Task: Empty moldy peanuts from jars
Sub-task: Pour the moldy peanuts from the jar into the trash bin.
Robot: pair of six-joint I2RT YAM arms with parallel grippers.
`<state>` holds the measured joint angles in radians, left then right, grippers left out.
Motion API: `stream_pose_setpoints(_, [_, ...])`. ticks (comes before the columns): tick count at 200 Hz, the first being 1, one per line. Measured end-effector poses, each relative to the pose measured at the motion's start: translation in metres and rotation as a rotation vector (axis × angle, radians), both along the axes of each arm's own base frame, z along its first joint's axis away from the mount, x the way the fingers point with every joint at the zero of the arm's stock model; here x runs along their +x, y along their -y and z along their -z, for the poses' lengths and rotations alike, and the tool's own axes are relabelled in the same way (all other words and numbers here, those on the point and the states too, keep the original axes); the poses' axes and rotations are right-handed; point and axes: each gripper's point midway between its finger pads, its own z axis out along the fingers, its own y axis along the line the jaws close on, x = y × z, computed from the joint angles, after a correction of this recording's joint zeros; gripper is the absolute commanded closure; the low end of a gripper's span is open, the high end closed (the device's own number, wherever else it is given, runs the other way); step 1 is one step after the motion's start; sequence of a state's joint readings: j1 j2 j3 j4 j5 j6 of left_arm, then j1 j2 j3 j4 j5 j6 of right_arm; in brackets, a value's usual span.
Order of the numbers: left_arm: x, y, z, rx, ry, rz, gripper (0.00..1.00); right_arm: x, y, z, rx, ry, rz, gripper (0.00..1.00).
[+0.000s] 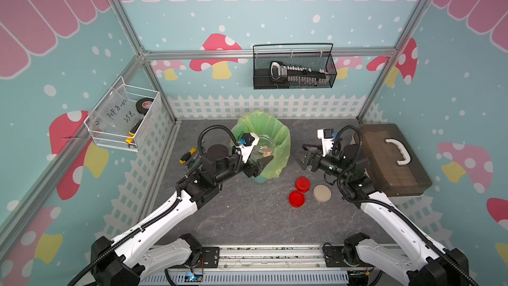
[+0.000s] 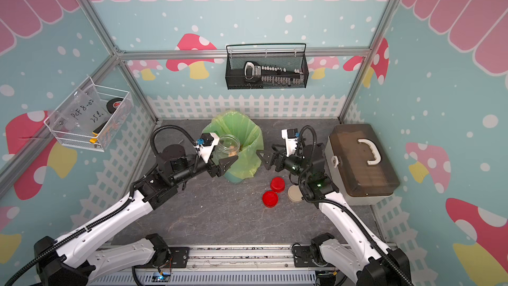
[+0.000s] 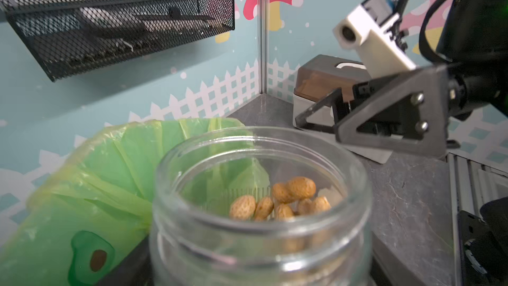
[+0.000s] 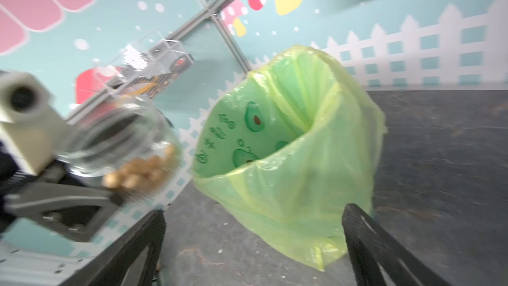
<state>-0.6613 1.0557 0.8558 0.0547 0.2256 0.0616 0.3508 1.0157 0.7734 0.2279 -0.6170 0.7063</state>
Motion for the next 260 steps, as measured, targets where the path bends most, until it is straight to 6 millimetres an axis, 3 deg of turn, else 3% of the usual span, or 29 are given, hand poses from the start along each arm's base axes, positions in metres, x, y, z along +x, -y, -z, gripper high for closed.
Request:
stream_pose_setpoints(15, [-0.002, 0.001, 0.016, -0.019, -0.022, 0.009, 0.74, -0.008, -0.009, -0.012, 0.063, -0.042, -0.087, 0.01])
stream_pose_setpoints(74, [-0.024, -0.010, 0.019, -0.246, 0.082, 0.038, 0.73, -0.014, -0.036, -0.032, 0.326, -0.294, -0.315, 0.02])
stream_pose_setpoints(124, [-0.034, -0.004, -0.010, -0.389, 0.176, 0.085, 0.73, -0.045, -0.073, -0.044, 0.355, -0.410, -0.463, 0.03])
stream_pose_setpoints(161, [-0.062, 0.014, -0.022, -0.403, 0.223, 0.170, 0.73, -0.053, -0.077, -0.058, 0.341, -0.422, -0.459, 0.03])
stream_pose_setpoints(234, [-0.067, 0.019, -0.023, -0.383, 0.257, 0.165, 0.73, -0.068, -0.093, -0.041, 0.300, -0.521, -0.467, 0.03])
stream_pose_setpoints(260, [-0.066, 0.020, -0.021, -0.370, 0.261, 0.158, 0.73, -0.078, -0.097, -0.042, 0.288, -0.523, -0.483, 0.13])
